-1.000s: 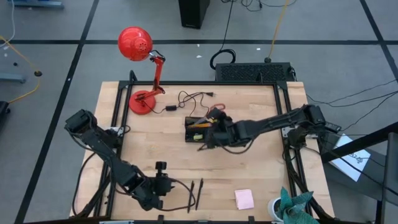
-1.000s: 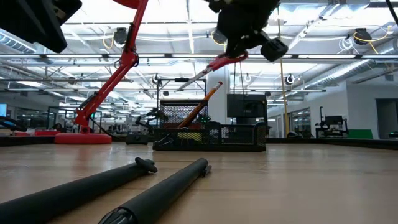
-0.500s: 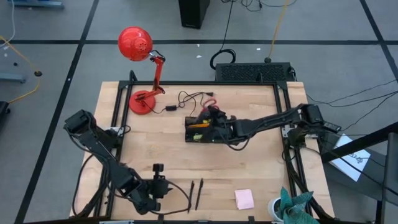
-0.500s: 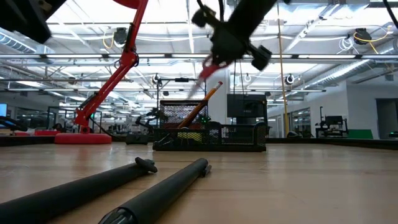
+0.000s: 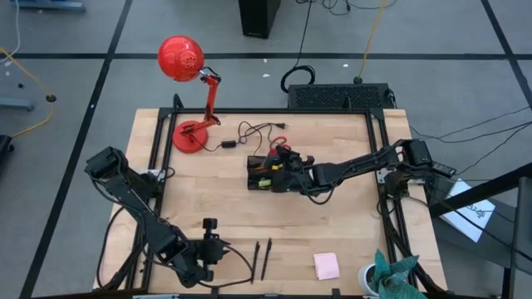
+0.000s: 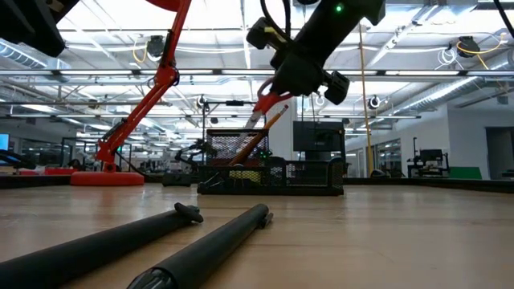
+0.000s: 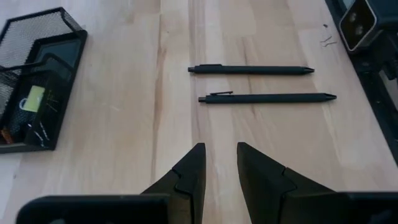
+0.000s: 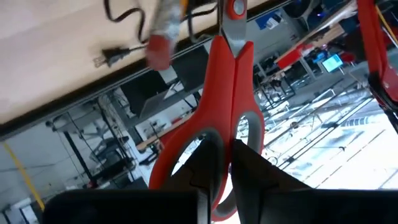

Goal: Pick and place office supplies into organizer
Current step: Put the red scissor into the black desk organizer

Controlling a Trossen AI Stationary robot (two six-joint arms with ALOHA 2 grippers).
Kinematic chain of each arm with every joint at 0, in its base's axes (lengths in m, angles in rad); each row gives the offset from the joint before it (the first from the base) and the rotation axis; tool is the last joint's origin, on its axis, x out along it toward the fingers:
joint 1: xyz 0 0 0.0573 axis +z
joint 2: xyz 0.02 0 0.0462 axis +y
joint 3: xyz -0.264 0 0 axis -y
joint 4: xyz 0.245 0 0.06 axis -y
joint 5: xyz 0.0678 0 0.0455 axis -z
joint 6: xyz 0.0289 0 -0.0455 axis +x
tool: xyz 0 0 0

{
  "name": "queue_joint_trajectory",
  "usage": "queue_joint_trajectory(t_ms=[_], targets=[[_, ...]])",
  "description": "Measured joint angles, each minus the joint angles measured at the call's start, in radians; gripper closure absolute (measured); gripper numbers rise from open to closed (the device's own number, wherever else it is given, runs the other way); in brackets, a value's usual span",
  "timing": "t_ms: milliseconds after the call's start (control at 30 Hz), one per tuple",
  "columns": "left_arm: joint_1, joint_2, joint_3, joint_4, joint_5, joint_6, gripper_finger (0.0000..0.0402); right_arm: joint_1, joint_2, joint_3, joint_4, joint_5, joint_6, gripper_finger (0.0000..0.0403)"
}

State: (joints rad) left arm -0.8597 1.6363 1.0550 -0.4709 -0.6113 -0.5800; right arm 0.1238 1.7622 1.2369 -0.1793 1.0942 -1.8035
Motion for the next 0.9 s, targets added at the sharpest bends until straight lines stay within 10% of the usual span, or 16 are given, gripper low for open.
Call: queue_joint_trajectory(t_ms=[600, 900], targets=[[-0.003, 0.000, -0.073, -0.001, -0.011, -0.050, 0.0305, 0.000, 0.174, 0.002, 0.254, 0.046, -0.077, 0.0379], [-0.003, 0.000, -0.111, 0.029, -0.018, -0.074, 0.0305, 0.007, 0.178, 0.006, 0.283, 0.023, -0.068, 0.0287]])
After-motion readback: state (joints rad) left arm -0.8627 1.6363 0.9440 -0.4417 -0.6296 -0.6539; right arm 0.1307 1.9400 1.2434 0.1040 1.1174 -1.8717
